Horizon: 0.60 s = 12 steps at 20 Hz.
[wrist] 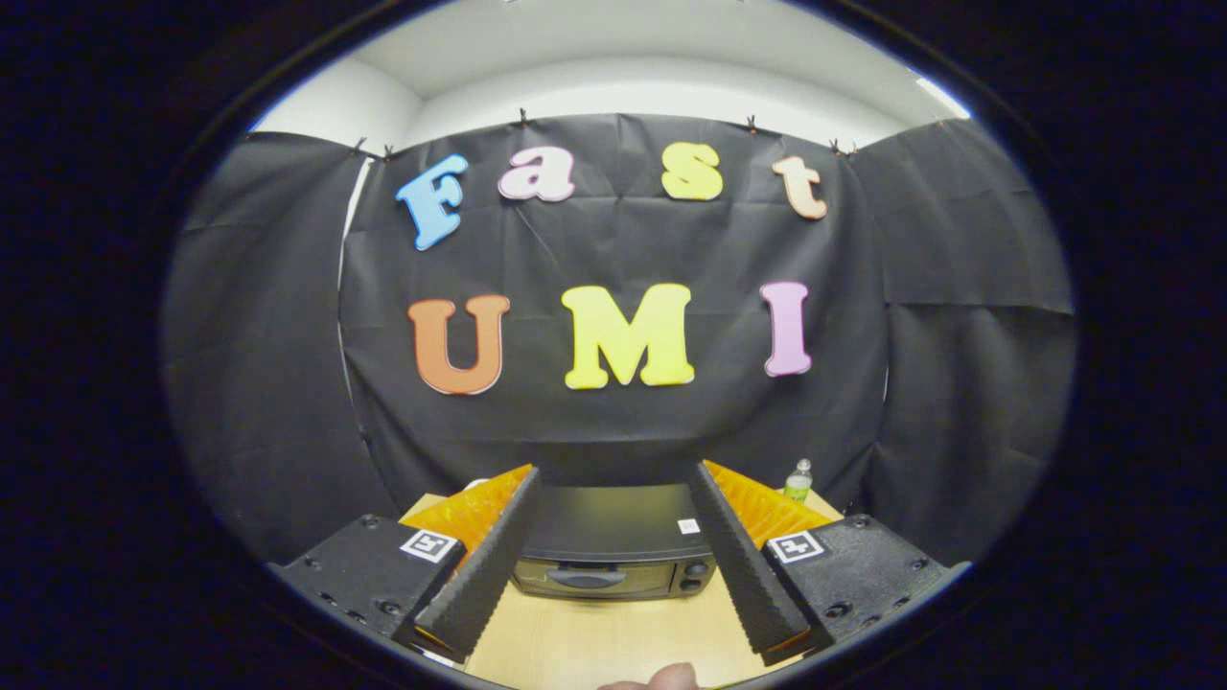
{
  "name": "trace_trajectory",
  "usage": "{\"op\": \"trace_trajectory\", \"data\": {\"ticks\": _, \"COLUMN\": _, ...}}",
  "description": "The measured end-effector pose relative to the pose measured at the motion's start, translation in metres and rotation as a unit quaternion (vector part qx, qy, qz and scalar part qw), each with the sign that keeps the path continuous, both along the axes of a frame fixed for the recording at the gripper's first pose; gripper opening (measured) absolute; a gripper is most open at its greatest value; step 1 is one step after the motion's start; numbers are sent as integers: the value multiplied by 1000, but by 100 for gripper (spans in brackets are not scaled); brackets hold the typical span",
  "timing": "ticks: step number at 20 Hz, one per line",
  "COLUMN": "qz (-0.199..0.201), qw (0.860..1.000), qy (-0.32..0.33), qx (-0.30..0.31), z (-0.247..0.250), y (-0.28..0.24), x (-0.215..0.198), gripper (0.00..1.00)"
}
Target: Open the toaster oven, put the food inside, and close the toaster oven door.
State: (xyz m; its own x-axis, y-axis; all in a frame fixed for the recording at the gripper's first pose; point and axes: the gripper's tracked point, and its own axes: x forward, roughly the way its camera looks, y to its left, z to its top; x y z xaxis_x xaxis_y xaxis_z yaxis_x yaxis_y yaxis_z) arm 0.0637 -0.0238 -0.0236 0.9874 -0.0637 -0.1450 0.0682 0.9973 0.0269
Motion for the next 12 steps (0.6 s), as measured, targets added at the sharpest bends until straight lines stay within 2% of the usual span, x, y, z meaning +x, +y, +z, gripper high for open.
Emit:
{"op": "trace_trajectory", "data": {"ticks": 4, "qz": 0, "qw": 1000, "qy": -29, "qx": -9, "z": 23, "y": 11, "x": -44, "gripper": 100}}
{"op": "trace_trajectory", "data": {"ticks": 7, "qz": 4, "qw": 999, "qy": -36, "qx": 6, "z": 21, "y": 23, "x": -70, "gripper": 100}}
{"op": "trace_trajectory", "data": {"ticks": 12, "qz": 5, "qw": 999, "qy": -29, "qx": 17, "z": 12, "y": 28, "x": -83, "gripper": 100}}
